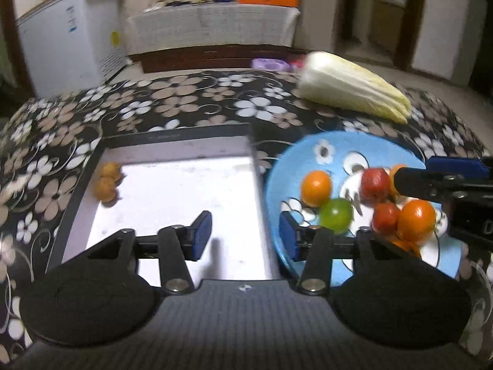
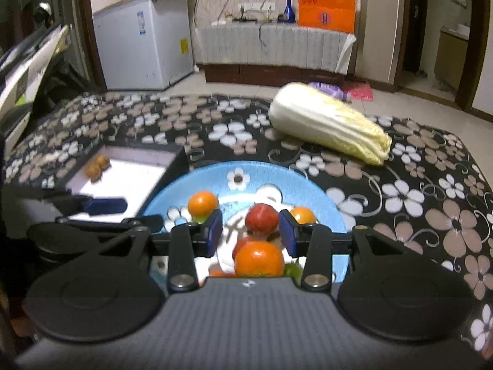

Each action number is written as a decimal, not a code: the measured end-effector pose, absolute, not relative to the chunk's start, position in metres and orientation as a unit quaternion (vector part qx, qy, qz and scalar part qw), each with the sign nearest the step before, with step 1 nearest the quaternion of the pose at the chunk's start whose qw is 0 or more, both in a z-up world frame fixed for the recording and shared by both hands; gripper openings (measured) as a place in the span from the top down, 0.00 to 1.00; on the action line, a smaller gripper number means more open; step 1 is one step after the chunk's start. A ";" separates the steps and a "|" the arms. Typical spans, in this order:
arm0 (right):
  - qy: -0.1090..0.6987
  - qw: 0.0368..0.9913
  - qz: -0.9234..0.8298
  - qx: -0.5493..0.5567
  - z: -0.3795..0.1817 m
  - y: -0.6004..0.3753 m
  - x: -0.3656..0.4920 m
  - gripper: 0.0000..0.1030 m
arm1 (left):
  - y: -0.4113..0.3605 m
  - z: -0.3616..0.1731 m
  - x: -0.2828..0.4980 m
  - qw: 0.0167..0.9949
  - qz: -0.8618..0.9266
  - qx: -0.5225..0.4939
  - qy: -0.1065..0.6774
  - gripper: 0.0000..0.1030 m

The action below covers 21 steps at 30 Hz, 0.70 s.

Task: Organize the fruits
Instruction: 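Open the left gripper to drop its tangerine while the right gripper releases its tangerine, then move both open grippers back over the white tray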

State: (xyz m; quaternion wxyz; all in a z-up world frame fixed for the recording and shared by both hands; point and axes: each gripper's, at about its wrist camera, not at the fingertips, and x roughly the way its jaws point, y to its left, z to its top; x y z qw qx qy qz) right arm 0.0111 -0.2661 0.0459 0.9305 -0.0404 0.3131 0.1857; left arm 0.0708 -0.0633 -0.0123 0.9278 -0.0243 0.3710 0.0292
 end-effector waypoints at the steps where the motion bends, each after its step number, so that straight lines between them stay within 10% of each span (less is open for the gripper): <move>1: 0.307 0.932 0.188 -0.036 0.048 -0.265 0.011 0.58 | -0.059 -0.011 0.070 0.928 0.041 -0.037 0.367 0.39; 21: 0.249 0.909 0.333 -0.006 0.066 -0.172 0.029 0.59 | 0.015 0.011 0.027 0.919 0.184 -0.060 0.344 0.37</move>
